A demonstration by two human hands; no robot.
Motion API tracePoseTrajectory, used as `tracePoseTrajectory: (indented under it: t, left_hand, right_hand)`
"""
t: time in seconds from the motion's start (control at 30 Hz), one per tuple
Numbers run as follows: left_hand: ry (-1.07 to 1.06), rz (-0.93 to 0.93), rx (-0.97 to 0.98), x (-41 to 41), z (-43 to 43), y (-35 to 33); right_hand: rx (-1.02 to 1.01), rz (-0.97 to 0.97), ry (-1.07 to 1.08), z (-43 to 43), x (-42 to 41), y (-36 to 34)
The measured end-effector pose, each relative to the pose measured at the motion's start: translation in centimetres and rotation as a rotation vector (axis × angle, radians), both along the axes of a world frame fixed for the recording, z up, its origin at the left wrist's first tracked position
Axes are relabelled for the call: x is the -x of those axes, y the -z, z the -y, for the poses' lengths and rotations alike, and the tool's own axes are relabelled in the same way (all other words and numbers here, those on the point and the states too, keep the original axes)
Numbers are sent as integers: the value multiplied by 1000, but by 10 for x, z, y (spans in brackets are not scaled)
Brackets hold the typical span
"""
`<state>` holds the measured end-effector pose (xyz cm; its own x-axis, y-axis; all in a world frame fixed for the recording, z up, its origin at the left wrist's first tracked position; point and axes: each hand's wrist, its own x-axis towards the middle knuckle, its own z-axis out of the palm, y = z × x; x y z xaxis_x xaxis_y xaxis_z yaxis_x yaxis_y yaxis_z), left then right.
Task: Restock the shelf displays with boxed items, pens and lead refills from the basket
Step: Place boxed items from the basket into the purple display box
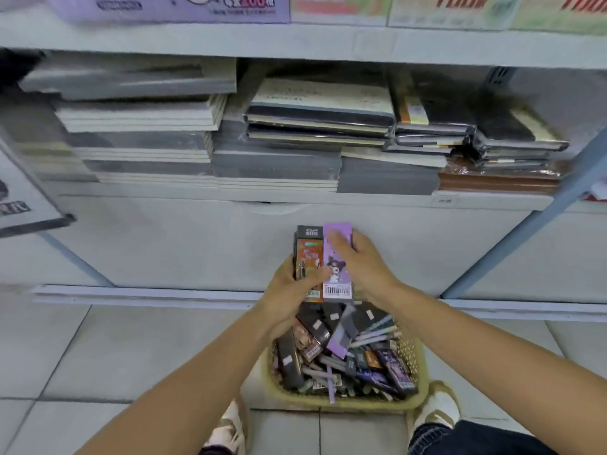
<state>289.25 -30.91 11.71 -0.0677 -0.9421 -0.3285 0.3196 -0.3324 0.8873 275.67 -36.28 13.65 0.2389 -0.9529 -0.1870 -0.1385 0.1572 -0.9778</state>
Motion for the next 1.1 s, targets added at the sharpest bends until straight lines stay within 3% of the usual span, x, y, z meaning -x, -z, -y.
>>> tracePoseTrajectory:
  t: [0.13,0.37,0.63,0.9,1.1]
  left_hand:
    - [-15,73,105,-30,-6,-64]
    - [-84,286,366,-94,-30,-179]
    - [-352,338,582,-172,-25,-271]
    - [-511,230,512,-215,7,-284]
    - [-435,310,672,-219,26,-284]
  right_hand:
    - [115,-53,-56,0,-20,-64]
    - [384,122,-192,-8,-54,-190]
    - [714,211,-82,28,-118,-333]
    - [1012,-91,-56,77,-186,-352]
    - [1219,-314,-84,102,-211,-337]
